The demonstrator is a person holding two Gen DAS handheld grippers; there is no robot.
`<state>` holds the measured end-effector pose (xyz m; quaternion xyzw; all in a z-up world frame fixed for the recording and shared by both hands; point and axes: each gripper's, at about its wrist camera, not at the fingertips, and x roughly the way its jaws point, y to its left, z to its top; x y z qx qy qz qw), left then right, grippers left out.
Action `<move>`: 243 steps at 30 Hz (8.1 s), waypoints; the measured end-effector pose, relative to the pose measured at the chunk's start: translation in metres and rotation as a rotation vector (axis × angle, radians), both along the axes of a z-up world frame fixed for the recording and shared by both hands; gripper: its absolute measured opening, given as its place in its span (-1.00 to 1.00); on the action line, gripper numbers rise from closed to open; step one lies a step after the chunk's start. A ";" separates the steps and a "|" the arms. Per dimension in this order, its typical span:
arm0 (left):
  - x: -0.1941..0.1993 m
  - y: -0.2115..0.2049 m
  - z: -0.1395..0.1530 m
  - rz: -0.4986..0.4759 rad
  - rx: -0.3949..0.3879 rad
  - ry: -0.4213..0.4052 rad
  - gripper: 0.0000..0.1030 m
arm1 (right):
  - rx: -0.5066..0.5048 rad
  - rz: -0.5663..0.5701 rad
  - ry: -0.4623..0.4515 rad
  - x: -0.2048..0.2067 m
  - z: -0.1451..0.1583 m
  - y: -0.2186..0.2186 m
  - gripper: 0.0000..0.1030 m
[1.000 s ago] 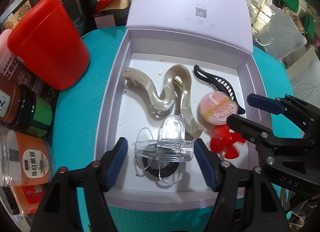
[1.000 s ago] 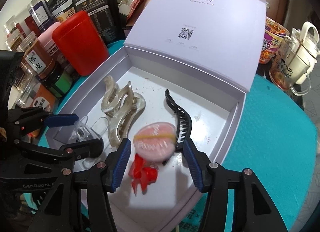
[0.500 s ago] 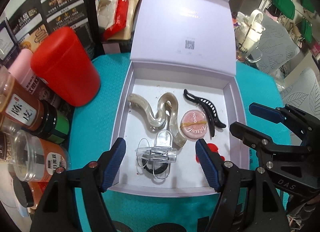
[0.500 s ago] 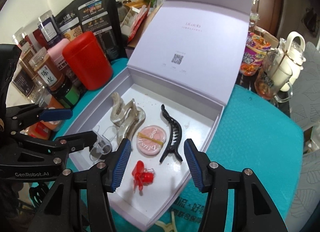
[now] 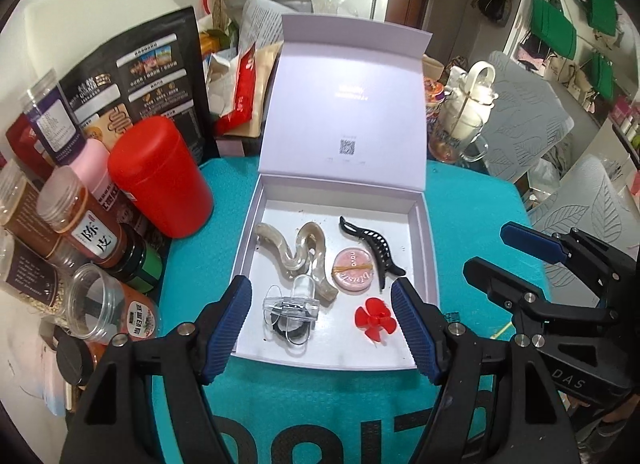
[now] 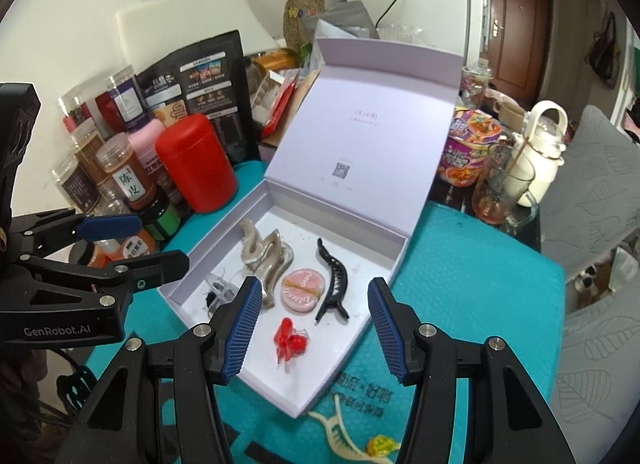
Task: Organize rigid objects
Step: 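Raise both open tools out of the box back over the mat, then lower left tool onto the cream comb clip and close on it, then lower right tool onto the yellow-green lollipop while left tool holds comb clip, then close right tool on the lollipop head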
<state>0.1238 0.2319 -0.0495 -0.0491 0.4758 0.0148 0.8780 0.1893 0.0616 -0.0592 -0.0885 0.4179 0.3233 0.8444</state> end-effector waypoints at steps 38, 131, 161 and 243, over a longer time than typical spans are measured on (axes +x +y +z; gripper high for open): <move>-0.149 -0.148 0.035 -0.006 -0.073 -0.082 0.40 | 0.034 -0.090 -0.049 -0.145 0.036 -0.175 0.07; -0.077 -0.092 -0.146 0.171 -0.031 0.147 -0.63 | -0.108 -0.160 0.047 -0.048 -0.132 -0.119 1.00; -0.076 -0.080 -0.147 0.178 -0.039 0.158 -0.63 | -0.190 -0.123 -0.022 -0.045 -0.153 -0.104 0.58; -0.139 -0.140 -0.059 0.060 -0.067 0.054 -0.63 | -0.069 -0.243 0.053 -0.113 -0.092 -0.184 0.55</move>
